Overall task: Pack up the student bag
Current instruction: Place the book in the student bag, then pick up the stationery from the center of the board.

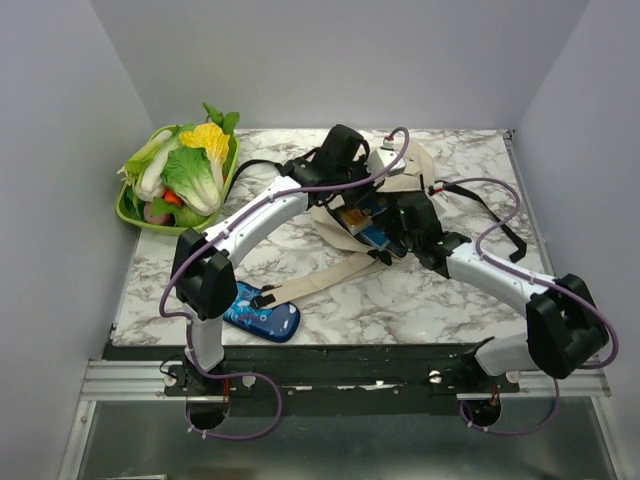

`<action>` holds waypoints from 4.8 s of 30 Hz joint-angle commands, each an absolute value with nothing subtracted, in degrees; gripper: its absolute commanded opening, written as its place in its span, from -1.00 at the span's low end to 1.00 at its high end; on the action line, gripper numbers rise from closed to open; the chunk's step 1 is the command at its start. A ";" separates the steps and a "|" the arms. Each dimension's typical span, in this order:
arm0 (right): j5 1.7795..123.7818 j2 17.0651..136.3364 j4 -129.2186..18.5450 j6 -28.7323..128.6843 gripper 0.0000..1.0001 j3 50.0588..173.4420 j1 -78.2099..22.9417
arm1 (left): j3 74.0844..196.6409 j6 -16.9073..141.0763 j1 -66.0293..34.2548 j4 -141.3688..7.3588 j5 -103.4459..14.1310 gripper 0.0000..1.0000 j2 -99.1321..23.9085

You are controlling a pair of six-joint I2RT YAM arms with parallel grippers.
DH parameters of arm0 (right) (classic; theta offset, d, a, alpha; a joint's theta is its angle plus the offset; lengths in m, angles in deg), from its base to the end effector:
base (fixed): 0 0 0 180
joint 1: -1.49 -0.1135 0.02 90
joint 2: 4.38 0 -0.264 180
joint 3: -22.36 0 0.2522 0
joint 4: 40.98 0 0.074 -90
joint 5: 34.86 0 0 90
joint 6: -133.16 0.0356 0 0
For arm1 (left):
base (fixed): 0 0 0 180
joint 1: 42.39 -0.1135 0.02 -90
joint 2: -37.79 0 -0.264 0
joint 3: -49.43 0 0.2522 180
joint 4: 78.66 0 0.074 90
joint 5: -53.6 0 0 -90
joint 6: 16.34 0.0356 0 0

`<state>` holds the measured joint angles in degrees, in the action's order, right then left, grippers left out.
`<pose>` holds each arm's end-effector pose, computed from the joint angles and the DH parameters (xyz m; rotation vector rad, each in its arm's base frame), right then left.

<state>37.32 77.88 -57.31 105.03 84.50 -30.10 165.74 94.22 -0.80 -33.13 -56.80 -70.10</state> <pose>0.2681 0.1521 0.2242 0.7511 2.1021 0.5785 0.3180 -0.2988 0.3369 1.3203 1.8047 -0.5962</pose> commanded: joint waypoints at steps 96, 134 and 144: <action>50.99 120.00 -74.96 59.83 1.00 128.77 -52.13 | 147.49 131.50 -53.03 17.29 -80.34 0.97 -48.34; 68.32 101.88 -29.00 83.15 1.00 87.98 -46.23 | 128.85 109.34 -33.16 -22.18 -72.43 0.97 -63.63; 70.51 105.48 -24.34 86.49 1.00 87.10 -46.23 | 127.09 113.57 -32.19 -23.85 -74.01 0.97 -66.88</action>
